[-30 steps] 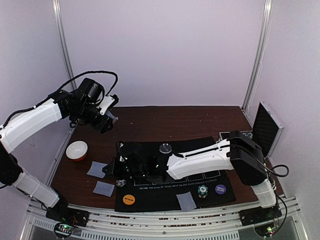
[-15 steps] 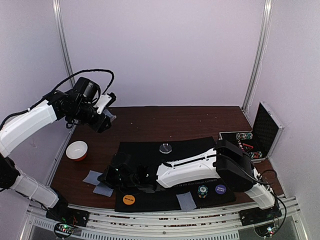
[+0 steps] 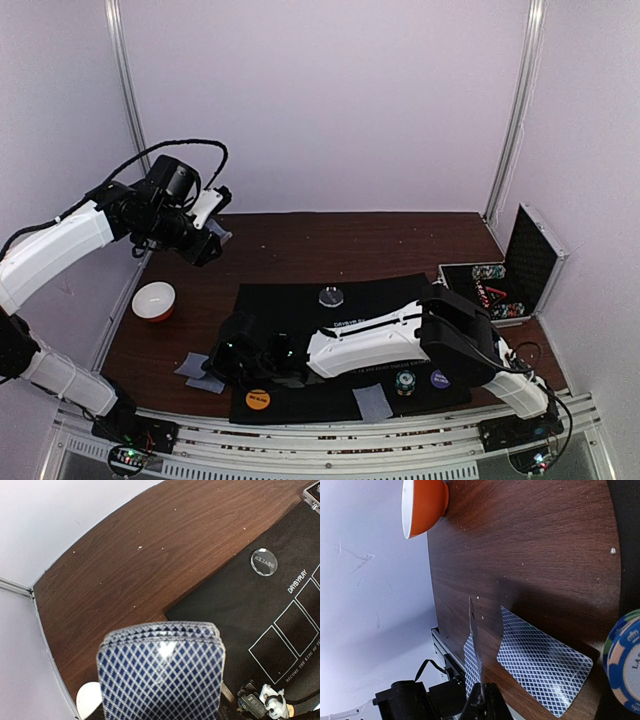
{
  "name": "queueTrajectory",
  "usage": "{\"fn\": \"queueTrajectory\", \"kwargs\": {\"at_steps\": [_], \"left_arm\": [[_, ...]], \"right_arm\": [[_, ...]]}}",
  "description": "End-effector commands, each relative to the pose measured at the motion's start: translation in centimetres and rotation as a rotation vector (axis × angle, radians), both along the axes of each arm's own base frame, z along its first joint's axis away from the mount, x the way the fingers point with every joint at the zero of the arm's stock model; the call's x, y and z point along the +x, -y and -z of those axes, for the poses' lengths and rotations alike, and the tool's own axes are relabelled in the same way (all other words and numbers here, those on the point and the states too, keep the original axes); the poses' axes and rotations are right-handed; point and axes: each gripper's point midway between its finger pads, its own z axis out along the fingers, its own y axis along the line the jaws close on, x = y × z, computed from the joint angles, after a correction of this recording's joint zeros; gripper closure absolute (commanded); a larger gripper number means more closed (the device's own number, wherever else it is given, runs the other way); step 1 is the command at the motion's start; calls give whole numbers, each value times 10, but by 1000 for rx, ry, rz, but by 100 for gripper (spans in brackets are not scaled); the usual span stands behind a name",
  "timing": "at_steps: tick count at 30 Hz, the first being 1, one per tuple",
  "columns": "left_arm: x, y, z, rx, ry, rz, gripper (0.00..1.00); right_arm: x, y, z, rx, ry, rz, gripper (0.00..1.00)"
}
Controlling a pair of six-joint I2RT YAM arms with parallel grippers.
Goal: Distribute texas hold em gaming equipment
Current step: Distribute the poker card in the big blind area, then pick up the poker card from the face-down deck piles.
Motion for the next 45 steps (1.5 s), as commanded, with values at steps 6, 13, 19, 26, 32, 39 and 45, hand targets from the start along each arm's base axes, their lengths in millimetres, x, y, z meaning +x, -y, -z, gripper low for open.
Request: {"fn": "queueTrajectory", "kwargs": {"at_steps": [6,13,19,26,32,39,45], "left_arm": [[7,2,-6,-19,36,3,51],[8,3,-7,-21,37,8,51],[8,4,-7,-23,36,11,51],[8,5,-7,-23,34,17,51],[8,6,-7,-25,32,21,51],[9,7,-9,-27,35,27,51],[10,9,-14,-29,45,40,51]], "right_arm": [[3,0,-2,-6,1,-4,88],[5,1,-14,0,27,-3,69],[8,5,-28,0,62,6,57],[11,18,-49,4,105,30,43],[7,30,-61,29,105,35,35],[9,30,-86,21,209,-3,32],[8,52,-150,-97,564,-117,31]]}}
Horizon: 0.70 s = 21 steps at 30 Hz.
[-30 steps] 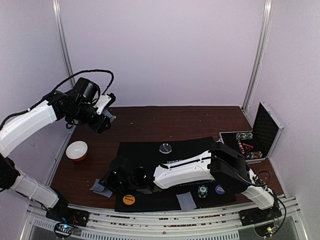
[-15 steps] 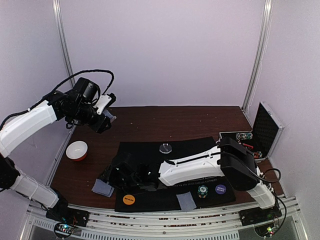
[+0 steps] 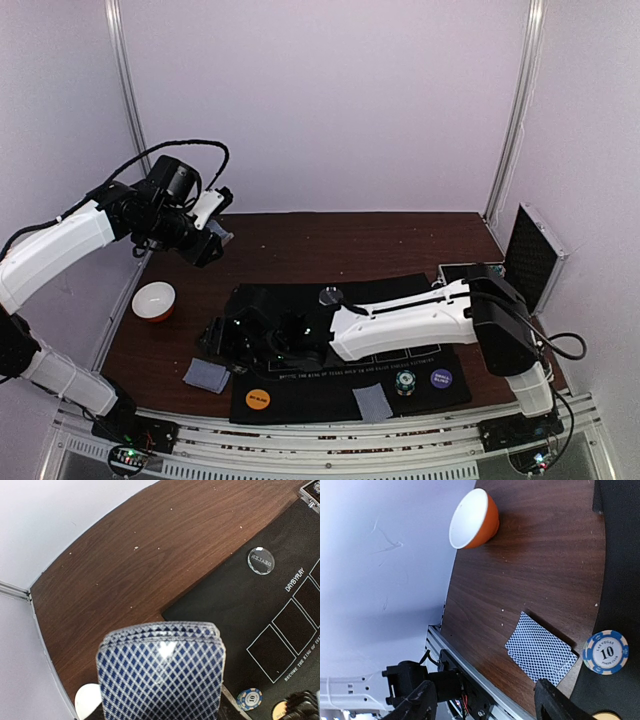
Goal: Distribute texas hold em gaming equipment
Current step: Pick up the poker card from the face-down deck piles.
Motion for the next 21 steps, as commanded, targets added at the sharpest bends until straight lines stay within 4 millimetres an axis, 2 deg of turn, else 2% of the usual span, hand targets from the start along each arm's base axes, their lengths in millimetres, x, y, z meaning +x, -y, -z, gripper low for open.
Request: {"fn": "queueTrajectory", "kwargs": {"at_steps": [1,3,4,5,6,8,11,13,17,19,21], "left_arm": [[10,7,-15,-29,49,24,51],[10,9,-12,-29,40,35,51],[10,10,-11,-30,36,40,51],[9,12,-11,-31,34,47,51],[9,13,-11,-34,33,56,51],[6,17,-13,-47,32,89,51],[-4,31,-14,-76,21,171,51],[-16,48,-16,-76,25,250,51],[-56,91,-18,-8,71,469,51],[-81,111,-20,30,105,583,51],[-97,125,-23,30,114,665,51]], "right_arm": [[1,30,-87,-41,319,-76,30],[4,55,-91,-98,394,-81,29],[6,71,-102,-120,448,-81,28],[10,84,-99,-166,492,-80,27],[13,98,-101,-208,538,-76,24],[21,127,-120,-259,625,-85,15],[42,166,-142,-323,687,-90,3],[57,191,-164,-314,706,-81,0],[88,242,-206,-130,696,13,0],[93,256,-214,-41,677,3,0],[89,263,-221,60,650,-45,0]]}}
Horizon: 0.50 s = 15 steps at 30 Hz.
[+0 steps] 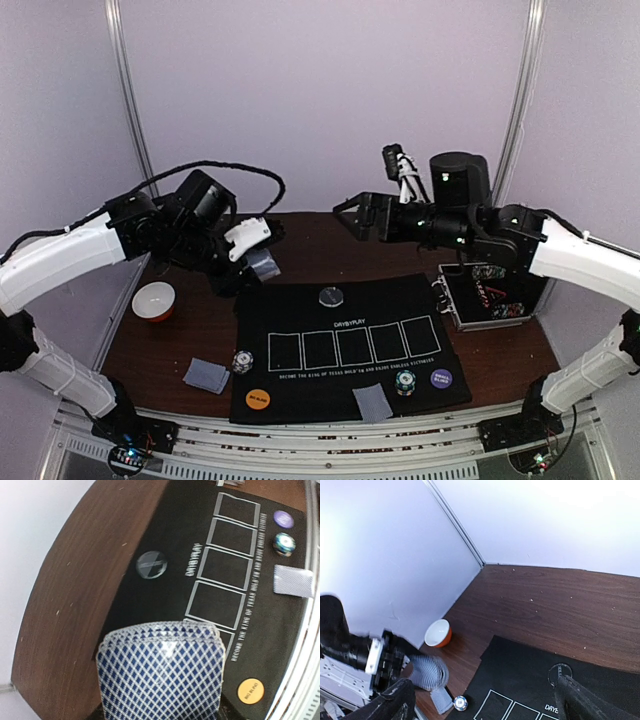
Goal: Distribute texas hold em gaming equipment
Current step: Pick up the poker card from the face-down deck piles.
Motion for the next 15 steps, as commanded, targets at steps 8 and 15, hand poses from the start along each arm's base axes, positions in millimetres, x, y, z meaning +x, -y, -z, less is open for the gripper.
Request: {"fn": "queueTrajectory", "kwargs": {"at_steps": [8,15], "left_arm": [[-45,60,-35,-72,81,330,51],[-41,67,-32,-55,82,332,51]], "right_arm": [[-31,-20,27,162,-205,-375,5],[-32,-51,39,196,-221,-480,6]]}}
